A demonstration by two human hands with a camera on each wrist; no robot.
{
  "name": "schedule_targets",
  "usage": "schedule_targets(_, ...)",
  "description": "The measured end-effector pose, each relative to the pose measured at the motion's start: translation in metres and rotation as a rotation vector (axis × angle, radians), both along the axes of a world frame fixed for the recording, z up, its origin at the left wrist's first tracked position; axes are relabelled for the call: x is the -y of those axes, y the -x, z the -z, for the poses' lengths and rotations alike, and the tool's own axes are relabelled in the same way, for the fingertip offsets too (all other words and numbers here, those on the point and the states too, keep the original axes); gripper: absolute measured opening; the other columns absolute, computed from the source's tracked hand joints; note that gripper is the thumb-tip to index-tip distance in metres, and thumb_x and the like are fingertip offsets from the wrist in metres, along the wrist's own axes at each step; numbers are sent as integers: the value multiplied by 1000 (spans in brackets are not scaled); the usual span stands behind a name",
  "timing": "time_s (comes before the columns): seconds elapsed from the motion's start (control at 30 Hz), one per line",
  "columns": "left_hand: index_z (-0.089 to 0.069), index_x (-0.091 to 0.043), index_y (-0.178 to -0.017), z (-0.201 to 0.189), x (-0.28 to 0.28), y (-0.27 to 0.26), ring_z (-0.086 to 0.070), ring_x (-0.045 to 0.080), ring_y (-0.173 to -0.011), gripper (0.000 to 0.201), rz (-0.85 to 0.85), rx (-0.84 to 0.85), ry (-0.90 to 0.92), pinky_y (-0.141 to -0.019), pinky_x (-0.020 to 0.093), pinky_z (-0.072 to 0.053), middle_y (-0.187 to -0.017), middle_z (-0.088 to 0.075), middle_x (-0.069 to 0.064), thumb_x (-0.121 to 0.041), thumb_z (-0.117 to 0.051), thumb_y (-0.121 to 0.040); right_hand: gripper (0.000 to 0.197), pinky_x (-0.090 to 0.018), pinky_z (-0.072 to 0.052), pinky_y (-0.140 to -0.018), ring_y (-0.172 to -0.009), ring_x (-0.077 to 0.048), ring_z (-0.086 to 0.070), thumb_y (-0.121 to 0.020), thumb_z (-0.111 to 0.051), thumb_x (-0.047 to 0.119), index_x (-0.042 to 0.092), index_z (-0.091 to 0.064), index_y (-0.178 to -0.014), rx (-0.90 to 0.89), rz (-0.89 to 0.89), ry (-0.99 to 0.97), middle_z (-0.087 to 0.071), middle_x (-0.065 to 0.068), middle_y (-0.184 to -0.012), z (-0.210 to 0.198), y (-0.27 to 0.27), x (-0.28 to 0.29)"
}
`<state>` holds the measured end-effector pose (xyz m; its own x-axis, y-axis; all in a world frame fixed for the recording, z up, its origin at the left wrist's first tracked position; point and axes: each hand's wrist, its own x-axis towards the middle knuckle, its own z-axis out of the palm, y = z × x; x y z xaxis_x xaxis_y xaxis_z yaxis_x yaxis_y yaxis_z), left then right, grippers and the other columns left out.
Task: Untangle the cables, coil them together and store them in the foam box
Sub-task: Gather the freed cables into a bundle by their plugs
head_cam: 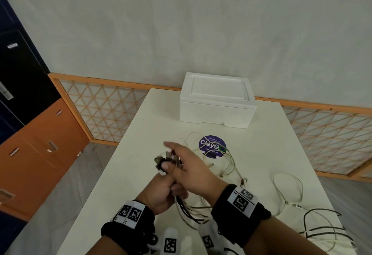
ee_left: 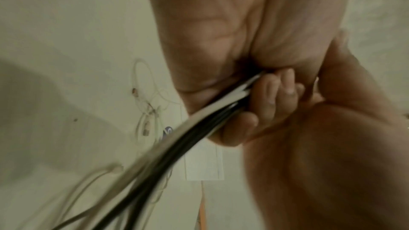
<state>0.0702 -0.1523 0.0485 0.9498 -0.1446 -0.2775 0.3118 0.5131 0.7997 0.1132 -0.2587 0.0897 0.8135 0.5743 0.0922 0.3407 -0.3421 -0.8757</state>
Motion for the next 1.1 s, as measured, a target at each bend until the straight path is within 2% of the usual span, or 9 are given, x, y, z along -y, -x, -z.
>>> schedule_targets(0.1,-54,-14,-57,-6,-7,-9,-48,15,-49,43,-82,54,135,-51,25,-47,-53,-47,6,-45,-81,-69,108,-33,-45,-102,-113,-13,-59,-71,-81,32,30,-6,-149,-308,-104,77,-60,-4,-127,22,2,8)
schedule_targets(0.2,-41,-20,-49,-14,-24,-14,-42,15,-46,54,-143,124,257,-49,26,-45,-49,-40,1,-47,-87,-58,56,-34,-57,-77,-75,-18,-68,-72,-78,14,14,-48,-119,-341,-282,359,-72,-15,-94,30,9,28)
schedule_targets(0.3,-39,-22,-50,-13,-58,-15,-20,6,-39,45,-247,107,306,-36,18,-31,-44,-20,-9,-43,-70,-74,17,-20,-49,-60,-62,-14,-64,-77,-60,17,23,-57,-92,-108,-311,792,-71,-1,-78,33,10,64)
schedule_targets(0.5,-36,-23,-50,17,-127,-2,-14,7,-31,41,-542,-174,292,-31,17,-17,-37,-27,-7,-42,-53,-82,17,-25,-39,-67,-93,-18,-61,-77,-49,30,24,-54,-92,124,26,1101,-62,4,-89,43,-1,164)
schedule_targets(0.6,-29,-22,-58,42,-139,8,-23,5,-26,42,-595,-341,257,-28,17,-17,-36,-27,-9,-38,-47,-93,6,-20,-39,-61,-74,-6,-56,-75,-56,36,32,-52,-72,-3,123,1127,-53,11,-77,45,2,203)
schedule_targets(0.73,-28,-20,-64,74,-123,13,-23,4,-24,40,-499,-489,191,-27,15,-16,-39,-30,-8,-29,-41,-101,61,-21,-41,-71,-82,-3,-54,-36,-75,73,41,-58,-85,-380,-97,1160,-53,16,-91,62,9,215)
schedule_targets(0.83,-34,-19,-67,84,-101,9,-21,4,-27,34,-432,-494,46,-30,14,-15,-43,-26,-7,-17,-49,-98,65,-20,-39,-89,-101,-5,-52,-60,-76,61,33,-60,-116,-370,-44,1041,-53,15,-106,71,0,196)
schedule_targets(0.93,-35,-18,-66,82,-86,1,-21,5,-28,35,-402,-464,-20,-31,14,-16,-42,-24,-7,-10,-54,-94,29,-21,-43,-85,-91,-8,-57,-85,-63,43,23,-66,-105,-123,123,844,-62,9,-99,86,-17,159)
schedule_targets(1.1,-33,-17,-67,69,-70,-12,-24,6,-30,33,-340,-478,29,-31,13,-18,-44,-28,-4,-6,-47,-95,43,-33,-43,-84,-106,-24,-53,-85,-55,50,17,-56,-112,-38,13,988,-55,-3,-114,122,-11,82)
